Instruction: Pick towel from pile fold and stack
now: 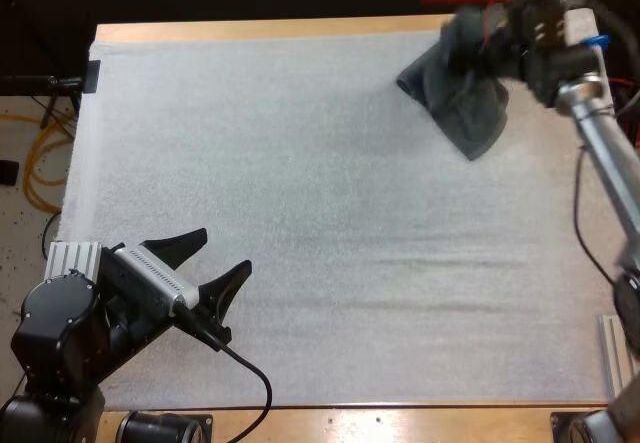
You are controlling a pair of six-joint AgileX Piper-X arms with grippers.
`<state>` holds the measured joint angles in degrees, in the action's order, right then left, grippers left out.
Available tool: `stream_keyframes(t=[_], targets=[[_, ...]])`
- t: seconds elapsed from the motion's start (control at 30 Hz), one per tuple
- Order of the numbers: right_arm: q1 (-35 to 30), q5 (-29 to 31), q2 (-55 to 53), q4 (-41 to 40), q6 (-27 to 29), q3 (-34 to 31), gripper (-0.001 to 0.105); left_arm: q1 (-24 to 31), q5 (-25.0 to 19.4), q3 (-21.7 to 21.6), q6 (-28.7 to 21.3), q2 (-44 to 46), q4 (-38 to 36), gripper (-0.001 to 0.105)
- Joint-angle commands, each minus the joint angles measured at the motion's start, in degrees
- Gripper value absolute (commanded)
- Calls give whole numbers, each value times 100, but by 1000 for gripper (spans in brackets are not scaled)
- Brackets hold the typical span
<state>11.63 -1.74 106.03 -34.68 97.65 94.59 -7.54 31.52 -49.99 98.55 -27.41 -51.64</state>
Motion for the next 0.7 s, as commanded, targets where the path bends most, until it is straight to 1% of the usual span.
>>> stream_keyframes(t=[0.0,0.17,0.3,0.5,0.57,0.67], targets=[[-3,63,-359,132,219,87,0,-28,48,-35,45,11,99,64],[-3,62,-1269,-5,414,86,0,-28,37,-35,40,11,99,64],[-3,62,-1798,-522,418,86,0,-28,37,-35,40,11,94,64],[8,-142,-2463,-1700,418,86,0,-28,37,-35,40,11,-55,64],[8,-336,-2603,-2183,418,86,0,-28,37,-35,40,11,-151,64],[8,-806,-2714,-2926,418,86,0,-28,37,-35,40,11,-269,64]])
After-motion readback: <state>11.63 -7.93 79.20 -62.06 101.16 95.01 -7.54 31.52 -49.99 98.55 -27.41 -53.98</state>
